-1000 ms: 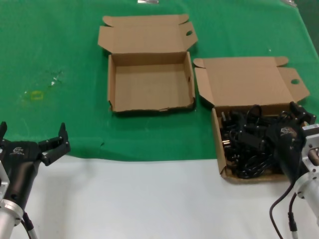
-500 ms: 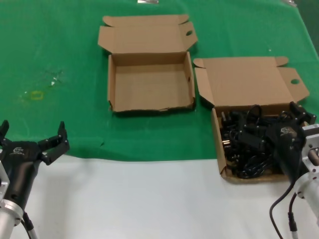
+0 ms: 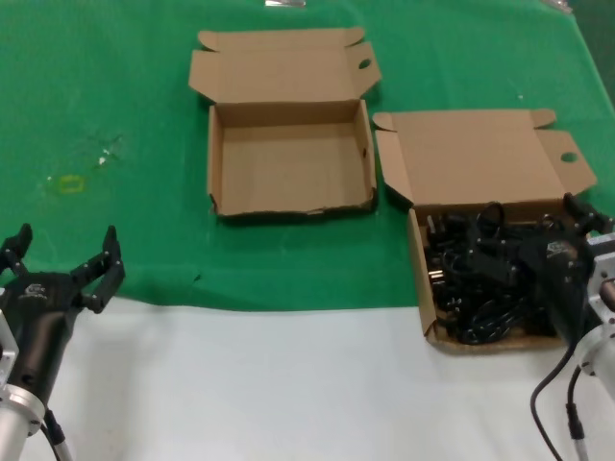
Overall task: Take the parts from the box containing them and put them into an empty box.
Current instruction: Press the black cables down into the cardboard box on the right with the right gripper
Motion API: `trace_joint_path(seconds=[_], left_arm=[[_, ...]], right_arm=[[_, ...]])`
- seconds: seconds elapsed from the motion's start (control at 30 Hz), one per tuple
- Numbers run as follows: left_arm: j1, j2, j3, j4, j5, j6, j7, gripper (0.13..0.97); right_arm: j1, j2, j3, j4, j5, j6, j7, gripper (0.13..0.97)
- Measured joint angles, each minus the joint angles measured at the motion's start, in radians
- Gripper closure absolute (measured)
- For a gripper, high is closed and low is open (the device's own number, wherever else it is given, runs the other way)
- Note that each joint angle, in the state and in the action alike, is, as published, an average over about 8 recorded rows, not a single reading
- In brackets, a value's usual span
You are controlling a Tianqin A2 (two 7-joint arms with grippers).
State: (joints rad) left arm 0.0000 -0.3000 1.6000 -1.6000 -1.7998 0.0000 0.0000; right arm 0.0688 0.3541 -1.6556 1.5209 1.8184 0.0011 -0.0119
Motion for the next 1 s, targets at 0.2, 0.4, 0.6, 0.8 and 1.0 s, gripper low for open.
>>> trace_joint_path(seconds=[0.2,0.4,0.6,0.8,1.0], left_arm=[[0.0,0.0,0.0,0.0,0.0,0.0,0.0,0.477],[0.0,0.0,0.0,0.0,0.0,0.0,0.0,0.615],[0.0,0.0,0.0,0.0,0.0,0.0,0.0,0.699],[0.0,0.0,0.0,0.0,0.0,0.0,0.0,0.796],[0.0,0.0,0.0,0.0,0.0,0.0,0.0,0.875]], right_arm=[[0.027,0.051,-0.026,0.005,0.002,-0.018,0.01,0.129],[0.071,0.155,-0.086,0.017,0.004,-0.05,0.052,0.129],[0.135,0.285,-0.151,0.02,-0.019,-0.141,0.109,0.129],[0.221,0.389,-0.181,-0.01,-0.039,-0.321,0.117,0.129],[0.338,0.453,-0.212,-0.073,-0.054,-0.53,0.079,0.129]])
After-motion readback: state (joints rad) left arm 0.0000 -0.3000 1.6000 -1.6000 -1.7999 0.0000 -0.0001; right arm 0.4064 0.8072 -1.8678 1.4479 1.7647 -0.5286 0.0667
